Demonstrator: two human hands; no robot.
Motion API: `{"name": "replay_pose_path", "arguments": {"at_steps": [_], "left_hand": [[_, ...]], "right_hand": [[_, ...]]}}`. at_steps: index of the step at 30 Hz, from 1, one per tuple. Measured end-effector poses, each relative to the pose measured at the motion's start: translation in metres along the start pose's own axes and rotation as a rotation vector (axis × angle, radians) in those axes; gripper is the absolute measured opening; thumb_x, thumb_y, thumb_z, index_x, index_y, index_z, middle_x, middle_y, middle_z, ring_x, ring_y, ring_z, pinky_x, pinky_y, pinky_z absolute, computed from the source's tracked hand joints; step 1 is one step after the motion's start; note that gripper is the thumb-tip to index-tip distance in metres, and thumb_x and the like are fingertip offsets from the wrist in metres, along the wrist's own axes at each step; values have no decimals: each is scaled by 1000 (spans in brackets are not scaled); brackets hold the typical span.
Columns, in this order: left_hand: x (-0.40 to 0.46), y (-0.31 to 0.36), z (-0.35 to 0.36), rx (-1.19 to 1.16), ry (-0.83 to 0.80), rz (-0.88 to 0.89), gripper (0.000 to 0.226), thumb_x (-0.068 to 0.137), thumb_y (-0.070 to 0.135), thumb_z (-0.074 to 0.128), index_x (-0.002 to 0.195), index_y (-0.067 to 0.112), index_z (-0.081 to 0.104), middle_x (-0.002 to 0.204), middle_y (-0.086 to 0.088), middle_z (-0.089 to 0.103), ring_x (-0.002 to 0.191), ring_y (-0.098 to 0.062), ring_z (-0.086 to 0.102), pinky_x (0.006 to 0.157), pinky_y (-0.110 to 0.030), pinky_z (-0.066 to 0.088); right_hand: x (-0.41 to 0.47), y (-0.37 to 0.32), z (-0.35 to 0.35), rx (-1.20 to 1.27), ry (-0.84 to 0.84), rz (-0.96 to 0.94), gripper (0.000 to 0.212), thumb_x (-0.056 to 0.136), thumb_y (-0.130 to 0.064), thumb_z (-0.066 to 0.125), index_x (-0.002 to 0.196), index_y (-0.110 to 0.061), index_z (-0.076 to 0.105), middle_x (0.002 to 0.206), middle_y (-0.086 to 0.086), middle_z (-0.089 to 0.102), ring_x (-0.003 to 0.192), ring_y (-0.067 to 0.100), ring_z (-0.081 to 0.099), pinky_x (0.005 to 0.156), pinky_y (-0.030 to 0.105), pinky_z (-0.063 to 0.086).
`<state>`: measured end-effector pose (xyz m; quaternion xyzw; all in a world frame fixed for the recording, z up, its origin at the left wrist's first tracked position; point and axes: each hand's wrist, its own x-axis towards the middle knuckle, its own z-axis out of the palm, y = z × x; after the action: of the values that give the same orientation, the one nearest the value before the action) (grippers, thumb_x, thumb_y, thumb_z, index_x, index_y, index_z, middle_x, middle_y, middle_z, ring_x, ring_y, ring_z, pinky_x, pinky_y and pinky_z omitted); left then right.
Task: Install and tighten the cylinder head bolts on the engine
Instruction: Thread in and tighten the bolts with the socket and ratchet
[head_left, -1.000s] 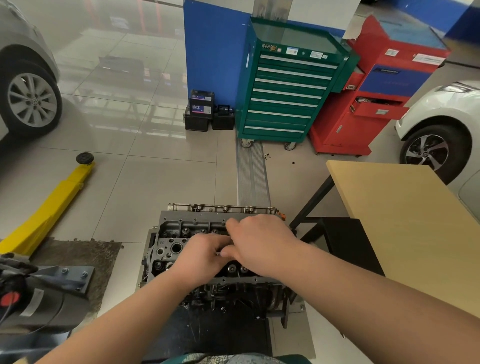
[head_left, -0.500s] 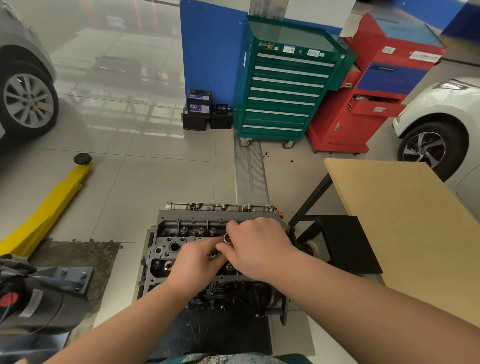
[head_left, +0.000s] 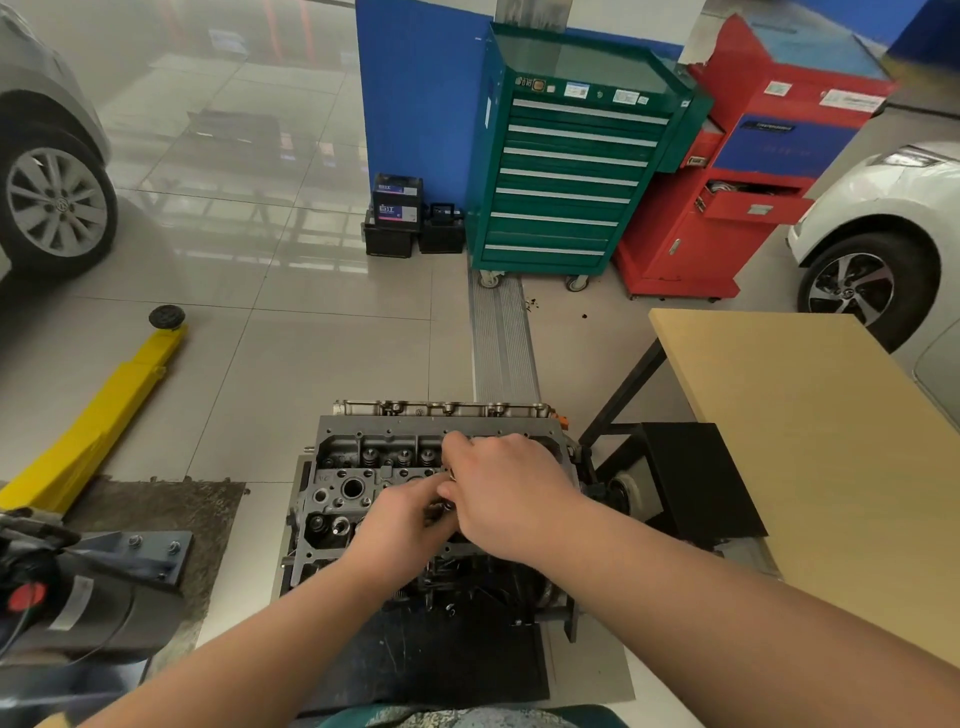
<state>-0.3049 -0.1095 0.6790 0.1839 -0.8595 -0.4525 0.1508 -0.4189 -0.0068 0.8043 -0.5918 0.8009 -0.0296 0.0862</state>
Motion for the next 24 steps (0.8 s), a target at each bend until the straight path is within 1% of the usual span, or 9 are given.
{"name": "replay_pose_path", "arguments": {"at_steps": [2, 4, 5, 7, 9, 11, 14, 19, 24], "left_hand": [[-1, -1, 6, 44, -4, -84, 10, 93, 3, 64, 90, 9, 71, 78, -4, 74, 71, -23, 68, 66, -49, 56], [2, 7, 3, 40, -24, -85, 13, 95, 1, 64, 94, 11, 72, 81, -1, 76, 74, -21, 71, 69, -47, 58], [5, 13, 1, 12, -20, -57, 16, 95, 2, 65, 94, 17, 72, 81, 7, 76, 74, -13, 72, 69, -41, 60], [15, 31, -2, -79, -26, 23, 33, 92, 7, 66, 89, 40, 64, 79, 27, 72, 71, 8, 67, 64, -11, 53], [27, 47, 2, -190, -91, 37, 24, 89, 24, 69, 93, 47, 62, 88, 36, 70, 79, 16, 65, 69, -3, 47], [37, 45, 10, -192, -230, -15, 35, 89, 39, 76, 121, 44, 65, 116, 27, 72, 107, 10, 65, 92, -15, 53], [38, 17, 23, 202, -307, -62, 57, 91, 45, 76, 145, 35, 57, 145, 17, 59, 135, -4, 49, 117, -32, 42], [15, -15, 49, 523, -358, 33, 46, 96, 58, 62, 137, 37, 66, 146, 16, 58, 142, -21, 37, 122, -44, 31], [9, -18, 69, 632, -361, 42, 60, 97, 64, 47, 152, 42, 47, 155, 9, 43, 147, -31, 27, 128, -55, 15]], "right_hand": [[-4, -1, 4, 45, 22, 43, 23, 105, -37, 51, 118, -17, 52, 102, 6, 69, 93, 32, 66, 68, 40, 47], [-10, 0, 2, 93, 67, 73, 26, 105, -40, 49, 121, -20, 55, 105, 1, 69, 95, 27, 66, 73, 40, 52], [-12, 2, -2, 123, 118, 77, 27, 105, -41, 48, 121, -22, 57, 105, -2, 69, 95, 23, 66, 75, 39, 54], [-13, 8, -14, 178, 254, 94, 29, 103, -42, 51, 123, -24, 61, 106, -5, 71, 94, 17, 66, 77, 34, 54], [-17, 19, -26, 188, 329, 150, 27, 102, -42, 56, 121, -25, 64, 102, -6, 72, 90, 15, 66, 72, 30, 49], [-28, 35, -31, 168, 313, 226, 26, 102, -42, 55, 121, -26, 64, 101, -6, 71, 87, 14, 65, 70, 28, 46], [-52, 56, -25, 225, 231, 335, 28, 105, -43, 50, 127, -28, 59, 110, -8, 68, 96, 12, 63, 81, 33, 55], [-74, 71, -7, 218, 263, 413, 21, 104, -43, 50, 122, -33, 56, 103, -14, 65, 87, 3, 58, 74, 24, 51], [-81, 72, 1, 233, 298, 429, 21, 104, -41, 52, 121, -31, 57, 102, -15, 66, 86, 3, 61, 77, 28, 57]]}}
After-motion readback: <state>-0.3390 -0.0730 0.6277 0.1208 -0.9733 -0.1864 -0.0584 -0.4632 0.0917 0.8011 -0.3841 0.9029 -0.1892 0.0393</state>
